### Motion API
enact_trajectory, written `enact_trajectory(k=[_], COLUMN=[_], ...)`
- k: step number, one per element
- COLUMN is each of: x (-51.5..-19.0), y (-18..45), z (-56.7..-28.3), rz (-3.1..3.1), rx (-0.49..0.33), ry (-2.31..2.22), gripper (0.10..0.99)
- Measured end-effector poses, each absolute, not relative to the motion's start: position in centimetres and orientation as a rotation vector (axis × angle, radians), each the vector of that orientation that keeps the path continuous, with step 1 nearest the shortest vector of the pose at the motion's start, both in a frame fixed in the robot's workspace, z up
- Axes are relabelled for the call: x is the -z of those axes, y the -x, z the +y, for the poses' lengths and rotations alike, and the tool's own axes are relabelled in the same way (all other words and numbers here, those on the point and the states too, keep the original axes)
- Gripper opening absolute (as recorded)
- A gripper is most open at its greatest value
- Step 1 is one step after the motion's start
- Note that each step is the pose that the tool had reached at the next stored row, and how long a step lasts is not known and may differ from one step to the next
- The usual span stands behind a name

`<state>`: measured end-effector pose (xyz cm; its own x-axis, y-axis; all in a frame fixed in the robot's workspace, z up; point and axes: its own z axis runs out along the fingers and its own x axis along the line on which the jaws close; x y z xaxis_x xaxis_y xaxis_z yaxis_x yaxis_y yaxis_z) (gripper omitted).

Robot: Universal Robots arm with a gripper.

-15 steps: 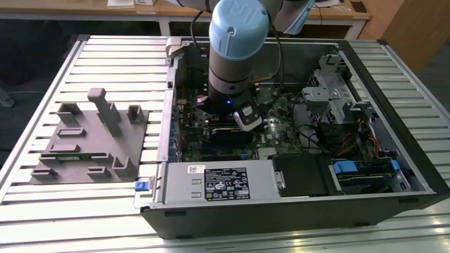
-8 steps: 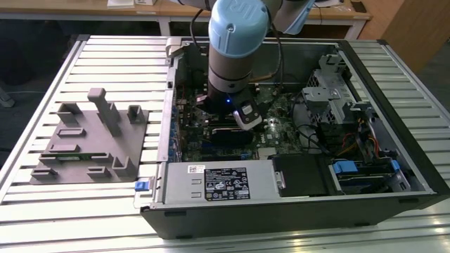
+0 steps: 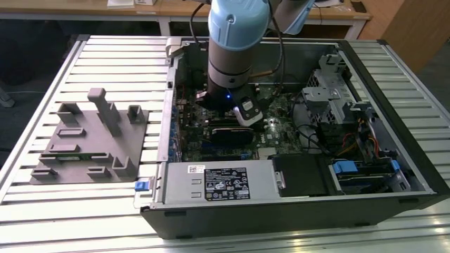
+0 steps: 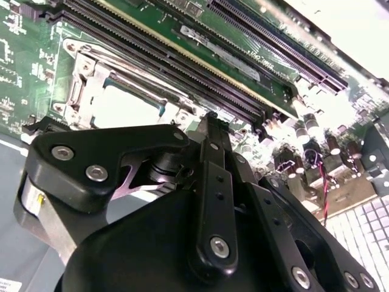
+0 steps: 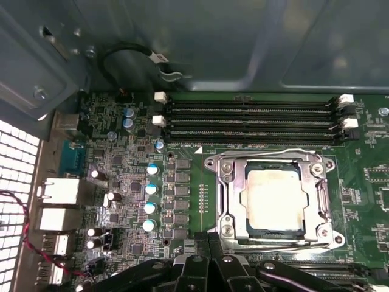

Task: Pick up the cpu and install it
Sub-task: 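Install the second cpu locking lever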

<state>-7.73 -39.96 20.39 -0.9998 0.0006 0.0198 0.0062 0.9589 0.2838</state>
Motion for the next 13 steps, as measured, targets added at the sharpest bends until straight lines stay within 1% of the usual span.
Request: enact_trajectory(k=[13], x=[-21.41], y=[7.73], z=[-39.96], rz=[-3.088], rx=[0.459], ry=[0.005], gripper=[0.118])
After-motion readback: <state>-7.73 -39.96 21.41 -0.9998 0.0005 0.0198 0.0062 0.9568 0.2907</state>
